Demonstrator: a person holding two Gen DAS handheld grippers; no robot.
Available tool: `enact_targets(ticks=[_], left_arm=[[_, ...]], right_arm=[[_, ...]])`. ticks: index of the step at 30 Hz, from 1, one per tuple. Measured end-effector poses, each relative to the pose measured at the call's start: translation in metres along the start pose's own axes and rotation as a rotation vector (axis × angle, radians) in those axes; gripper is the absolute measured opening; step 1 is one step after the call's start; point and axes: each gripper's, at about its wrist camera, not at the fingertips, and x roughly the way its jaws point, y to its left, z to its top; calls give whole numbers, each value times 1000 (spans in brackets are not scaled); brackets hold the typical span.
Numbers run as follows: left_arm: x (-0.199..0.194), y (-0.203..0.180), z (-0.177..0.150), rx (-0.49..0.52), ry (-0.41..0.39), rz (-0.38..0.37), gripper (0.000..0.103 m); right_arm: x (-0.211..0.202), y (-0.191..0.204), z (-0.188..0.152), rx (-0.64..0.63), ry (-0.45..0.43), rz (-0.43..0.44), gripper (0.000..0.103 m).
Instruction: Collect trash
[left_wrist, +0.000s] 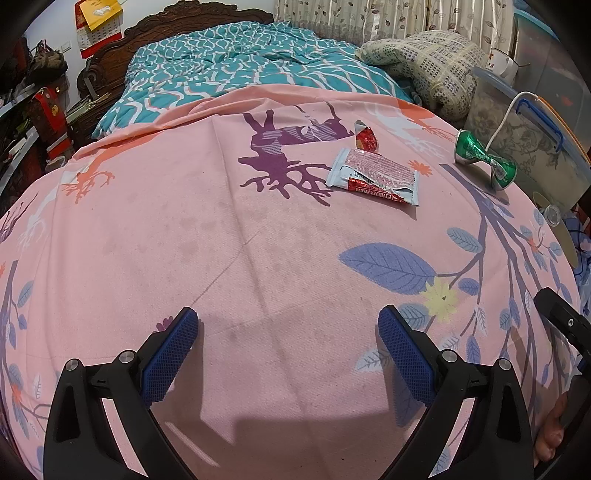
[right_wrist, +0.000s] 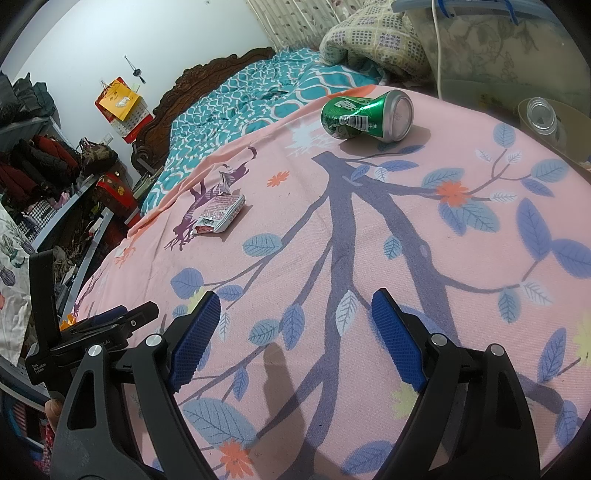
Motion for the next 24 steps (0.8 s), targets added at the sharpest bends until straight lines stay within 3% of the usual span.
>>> enact_targets(ticks=[14, 24], left_arm=[[-2, 13, 2, -62, -7, -1, 94], [-1, 28, 2, -150, -9, -19, 94]], right_arm=[[9, 21, 24, -120, 30, -17, 85], [54, 87, 63, -460, 71, -32, 85]])
